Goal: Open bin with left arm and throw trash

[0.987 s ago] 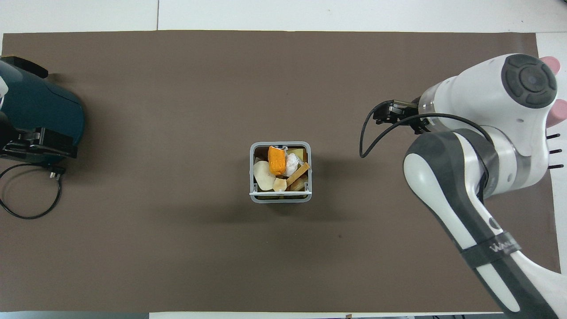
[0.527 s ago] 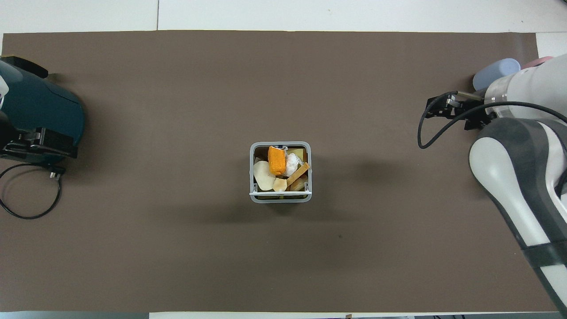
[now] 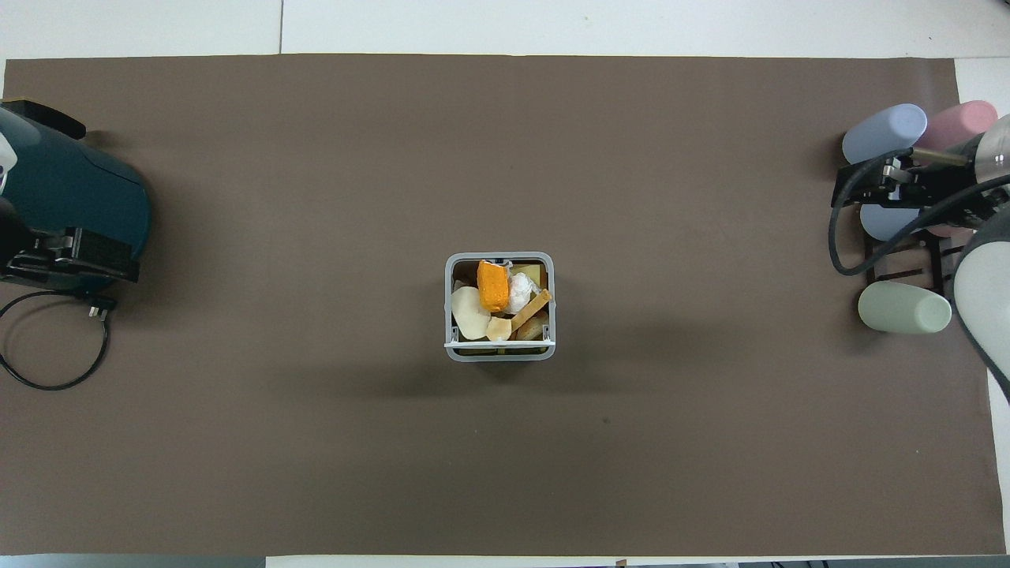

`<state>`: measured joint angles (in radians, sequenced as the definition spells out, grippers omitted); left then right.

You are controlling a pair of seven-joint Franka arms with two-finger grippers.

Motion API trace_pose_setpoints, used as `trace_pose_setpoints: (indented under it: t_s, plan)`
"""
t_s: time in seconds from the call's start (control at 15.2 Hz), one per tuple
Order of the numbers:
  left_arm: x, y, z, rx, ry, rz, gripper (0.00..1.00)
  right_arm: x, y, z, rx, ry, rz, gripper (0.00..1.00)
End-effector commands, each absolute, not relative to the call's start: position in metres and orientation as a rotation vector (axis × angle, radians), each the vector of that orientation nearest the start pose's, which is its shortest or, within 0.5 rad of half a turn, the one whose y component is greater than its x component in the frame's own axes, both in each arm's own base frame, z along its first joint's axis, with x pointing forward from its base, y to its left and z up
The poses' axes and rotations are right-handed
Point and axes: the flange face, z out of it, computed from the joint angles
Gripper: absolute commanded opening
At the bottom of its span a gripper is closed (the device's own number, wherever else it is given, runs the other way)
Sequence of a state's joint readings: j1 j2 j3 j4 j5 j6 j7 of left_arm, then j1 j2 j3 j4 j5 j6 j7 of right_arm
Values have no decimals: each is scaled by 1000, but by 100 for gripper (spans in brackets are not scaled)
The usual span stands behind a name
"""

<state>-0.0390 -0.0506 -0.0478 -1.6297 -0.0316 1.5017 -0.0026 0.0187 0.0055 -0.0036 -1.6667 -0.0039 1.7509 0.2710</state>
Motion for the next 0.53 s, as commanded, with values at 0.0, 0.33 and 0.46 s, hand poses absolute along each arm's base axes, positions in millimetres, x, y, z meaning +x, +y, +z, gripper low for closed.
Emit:
trace_pose_setpoints:
  t_s: [0.0, 0.33, 0.46]
  plan:
    - [526, -53, 622, -3162, 120, 116, 100, 574, 6, 606, -3141, 370, -69, 100]
    - [525, -53, 622, -3160, 125, 116, 100, 555, 5, 613, -3177, 359, 40, 100]
    - [525, -53, 622, -3160, 125, 116, 100, 546, 6, 613, -3178, 338, 66, 100]
